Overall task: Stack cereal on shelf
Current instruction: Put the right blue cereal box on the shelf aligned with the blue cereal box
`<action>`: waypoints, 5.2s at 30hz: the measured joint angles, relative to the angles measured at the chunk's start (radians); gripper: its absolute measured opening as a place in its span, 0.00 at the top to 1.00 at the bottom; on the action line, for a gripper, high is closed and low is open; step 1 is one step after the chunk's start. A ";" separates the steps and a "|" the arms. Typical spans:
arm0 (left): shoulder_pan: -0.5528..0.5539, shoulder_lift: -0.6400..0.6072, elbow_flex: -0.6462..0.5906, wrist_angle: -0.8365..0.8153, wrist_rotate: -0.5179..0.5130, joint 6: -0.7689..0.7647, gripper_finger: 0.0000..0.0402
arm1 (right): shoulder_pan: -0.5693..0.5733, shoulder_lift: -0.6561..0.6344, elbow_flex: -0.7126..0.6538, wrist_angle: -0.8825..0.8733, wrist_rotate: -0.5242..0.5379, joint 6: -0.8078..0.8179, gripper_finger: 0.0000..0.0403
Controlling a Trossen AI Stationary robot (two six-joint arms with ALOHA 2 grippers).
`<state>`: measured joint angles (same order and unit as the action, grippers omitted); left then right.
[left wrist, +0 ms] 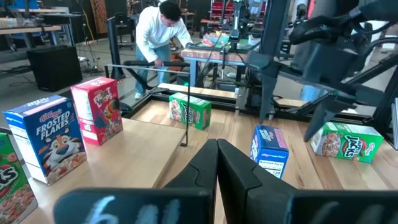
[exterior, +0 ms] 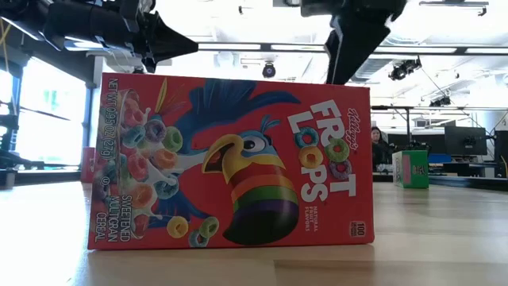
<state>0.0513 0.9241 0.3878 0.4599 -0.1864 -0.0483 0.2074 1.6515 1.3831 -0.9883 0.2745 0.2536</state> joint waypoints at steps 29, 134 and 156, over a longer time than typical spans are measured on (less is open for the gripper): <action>0.000 0.000 0.000 -0.020 0.001 -0.001 1.00 | -0.123 0.155 0.109 -0.162 -0.201 -0.101 0.45; 0.100 0.000 0.000 -0.094 0.045 -0.011 1.00 | -0.535 0.396 0.679 -0.218 -0.234 -0.663 0.56; 0.099 0.000 0.000 -0.094 0.046 -0.002 1.00 | -0.665 0.624 0.927 -0.285 -0.280 -0.770 0.55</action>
<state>0.1501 0.9237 0.3878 0.3655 -0.1406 -0.0505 -0.4574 2.2753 2.3096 -1.2729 -0.0051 -0.5167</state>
